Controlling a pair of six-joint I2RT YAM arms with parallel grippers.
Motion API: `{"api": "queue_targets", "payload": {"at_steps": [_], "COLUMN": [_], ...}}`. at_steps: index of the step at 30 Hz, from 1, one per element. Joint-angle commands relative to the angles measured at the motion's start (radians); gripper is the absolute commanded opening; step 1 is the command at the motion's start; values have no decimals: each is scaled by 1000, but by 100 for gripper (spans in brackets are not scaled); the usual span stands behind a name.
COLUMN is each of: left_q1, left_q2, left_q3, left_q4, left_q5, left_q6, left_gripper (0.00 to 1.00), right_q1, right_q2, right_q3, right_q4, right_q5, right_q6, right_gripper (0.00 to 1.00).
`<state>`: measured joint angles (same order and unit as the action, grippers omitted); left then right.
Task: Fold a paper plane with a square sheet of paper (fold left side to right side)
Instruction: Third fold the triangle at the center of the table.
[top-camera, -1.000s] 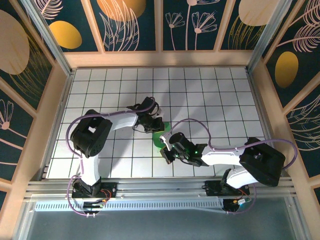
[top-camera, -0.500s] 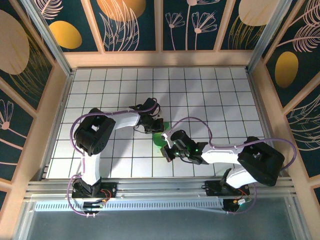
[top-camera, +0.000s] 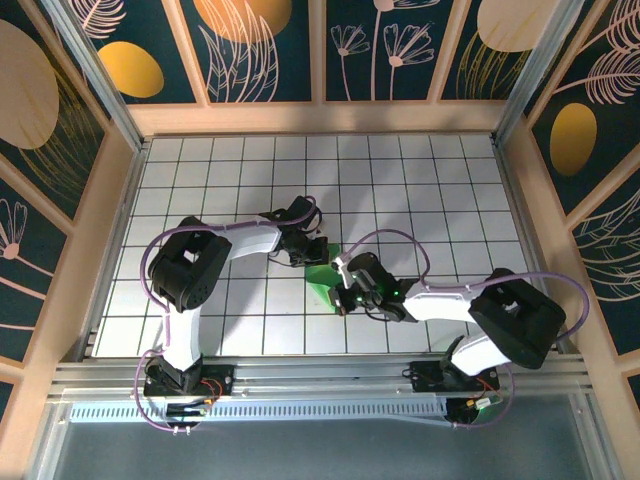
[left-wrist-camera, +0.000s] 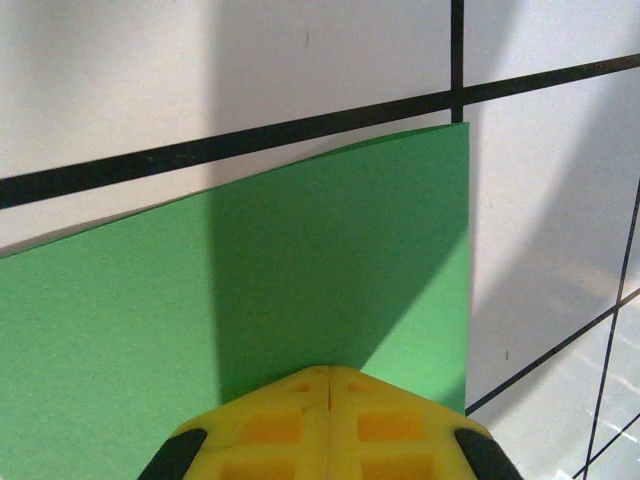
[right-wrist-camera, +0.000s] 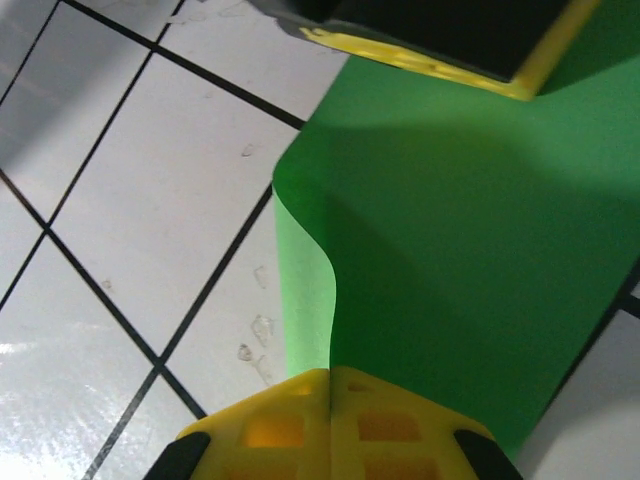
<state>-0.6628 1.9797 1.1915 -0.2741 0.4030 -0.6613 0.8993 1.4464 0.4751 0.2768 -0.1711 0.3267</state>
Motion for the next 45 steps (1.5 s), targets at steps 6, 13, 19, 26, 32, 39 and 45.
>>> {"api": "queue_targets", "payload": {"at_steps": [6, 13, 19, 26, 32, 39, 45], "left_q1": [-15, -18, -20, -21, -21, -23, -23], "left_q2": [44, 43, 47, 46, 45, 46, 45], "left_q3": [2, -1, -1, -1, -1, -3, -3], "left_q4": [-51, -51, -50, -50, -50, -50, -50], "left_q5": [-41, -43, -44, -44, -46, -46, -47], "left_q6": [13, 13, 12, 11, 12, 10, 11], "left_gripper": [2, 1, 1, 1, 0, 0, 0], "right_q1": [-35, -54, -63, -69, -73, -74, -74], "right_q2": [12, 8, 13, 13, 26, 42, 51], "right_q3": [17, 23, 30, 40, 51, 65, 71], "right_q4": [-53, -69, -79, -81, -90, -98, -101], "right_q5": [29, 51, 65, 71, 77, 82, 88], "right_q6": [32, 34, 34, 29, 23, 18, 14], "right_gripper": [0, 0, 0, 0, 0, 0, 0]}}
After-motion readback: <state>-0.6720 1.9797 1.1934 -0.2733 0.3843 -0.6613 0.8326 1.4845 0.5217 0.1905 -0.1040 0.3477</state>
